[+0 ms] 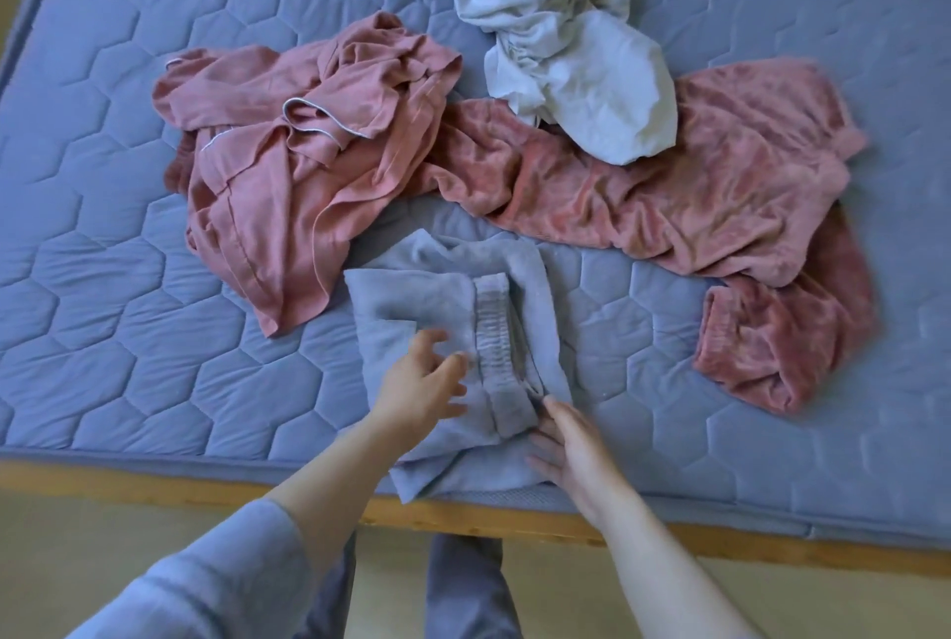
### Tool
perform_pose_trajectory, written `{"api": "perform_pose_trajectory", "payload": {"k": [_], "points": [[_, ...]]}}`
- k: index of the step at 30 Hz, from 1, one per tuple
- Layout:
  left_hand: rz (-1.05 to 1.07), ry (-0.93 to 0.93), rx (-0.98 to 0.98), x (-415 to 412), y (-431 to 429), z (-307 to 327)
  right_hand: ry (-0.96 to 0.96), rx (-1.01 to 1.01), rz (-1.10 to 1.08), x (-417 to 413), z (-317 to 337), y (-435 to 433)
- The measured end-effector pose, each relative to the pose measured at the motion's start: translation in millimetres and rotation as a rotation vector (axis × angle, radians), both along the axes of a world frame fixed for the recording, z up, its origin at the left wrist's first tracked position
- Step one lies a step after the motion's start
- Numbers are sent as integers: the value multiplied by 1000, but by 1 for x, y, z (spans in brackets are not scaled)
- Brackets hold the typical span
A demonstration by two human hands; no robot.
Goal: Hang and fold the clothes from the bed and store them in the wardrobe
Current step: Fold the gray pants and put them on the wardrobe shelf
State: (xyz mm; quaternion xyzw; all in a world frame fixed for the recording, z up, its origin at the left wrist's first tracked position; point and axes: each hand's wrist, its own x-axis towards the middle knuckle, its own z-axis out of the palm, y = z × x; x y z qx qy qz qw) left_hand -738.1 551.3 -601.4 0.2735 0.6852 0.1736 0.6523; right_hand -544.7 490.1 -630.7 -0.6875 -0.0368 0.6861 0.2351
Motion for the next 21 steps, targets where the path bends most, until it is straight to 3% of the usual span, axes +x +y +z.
{"api": "perform_pose_trajectory", "payload": {"k": [6,11,15,18,21], "points": [[43,260,122,-22,-20,-11,-87,106,123,-12,-16,2],[45,356,174,-50,-35,-17,-177,143,354,-27,-20,3],[-268,469,251,-62,-53,-20,-279,189,205,-32,-21,-10],[-570,453,409,-64,-62,-22,-162,82,-113,-33,-19,-23],[-823,535,481,-54,-65,-29,-118,35,-111,-33,-19,-27]]}}
